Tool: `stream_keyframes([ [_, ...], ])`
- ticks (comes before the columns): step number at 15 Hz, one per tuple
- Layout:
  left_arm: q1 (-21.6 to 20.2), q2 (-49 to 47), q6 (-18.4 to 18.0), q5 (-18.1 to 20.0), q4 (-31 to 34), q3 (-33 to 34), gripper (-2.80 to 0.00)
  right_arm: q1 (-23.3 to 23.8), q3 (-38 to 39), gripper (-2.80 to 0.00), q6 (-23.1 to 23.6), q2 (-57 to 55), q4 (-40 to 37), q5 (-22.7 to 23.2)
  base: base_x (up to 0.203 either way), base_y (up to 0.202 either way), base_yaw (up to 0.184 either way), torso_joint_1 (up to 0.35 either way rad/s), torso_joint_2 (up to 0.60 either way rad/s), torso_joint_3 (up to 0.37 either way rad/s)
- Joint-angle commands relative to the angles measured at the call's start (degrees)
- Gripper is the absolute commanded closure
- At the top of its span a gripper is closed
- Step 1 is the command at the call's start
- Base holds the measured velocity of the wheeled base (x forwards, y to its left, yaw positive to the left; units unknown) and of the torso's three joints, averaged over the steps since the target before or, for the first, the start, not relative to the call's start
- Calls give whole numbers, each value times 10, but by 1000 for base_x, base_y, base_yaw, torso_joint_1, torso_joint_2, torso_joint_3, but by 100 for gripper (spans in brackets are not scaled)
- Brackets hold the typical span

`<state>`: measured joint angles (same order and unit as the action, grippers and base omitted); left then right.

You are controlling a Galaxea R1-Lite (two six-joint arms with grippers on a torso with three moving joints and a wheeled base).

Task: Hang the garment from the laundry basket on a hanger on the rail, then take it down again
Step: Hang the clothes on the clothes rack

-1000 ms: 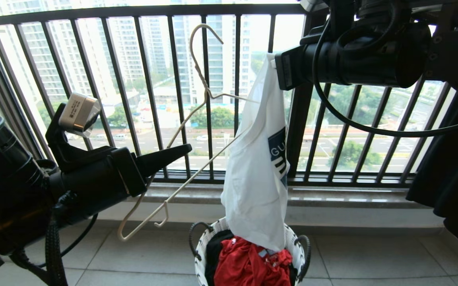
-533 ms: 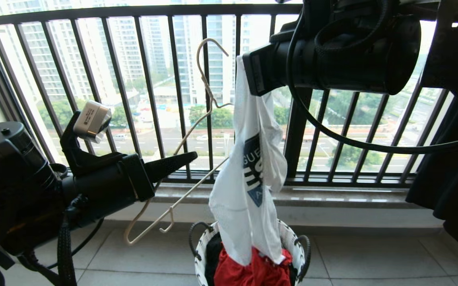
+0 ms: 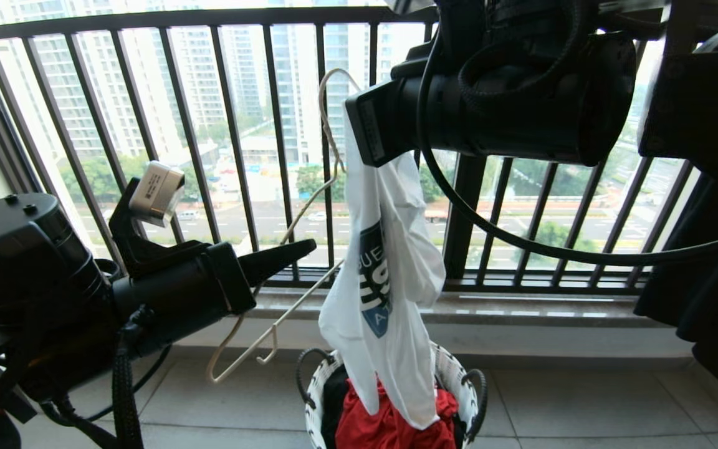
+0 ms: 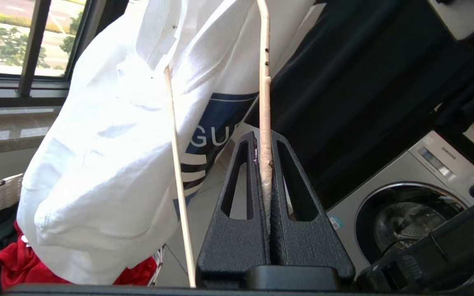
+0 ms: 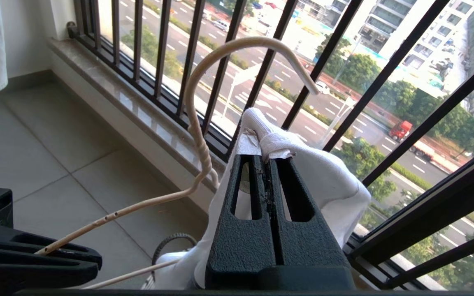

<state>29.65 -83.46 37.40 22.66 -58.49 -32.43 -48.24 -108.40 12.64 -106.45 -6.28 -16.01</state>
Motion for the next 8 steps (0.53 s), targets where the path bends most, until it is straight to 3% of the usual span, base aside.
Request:
stream_keyframes([
  [1, 0, -7, 3, -27, -5, -13, 0, -4, 5, 0, 0, 0, 0, -7, 0, 0, 0, 0, 0, 0],
  [8, -6, 1, 42, -85, -9, -38, 0, 2, 39, 0, 0, 5, -1, -45, 0, 0, 0, 0, 0, 0],
])
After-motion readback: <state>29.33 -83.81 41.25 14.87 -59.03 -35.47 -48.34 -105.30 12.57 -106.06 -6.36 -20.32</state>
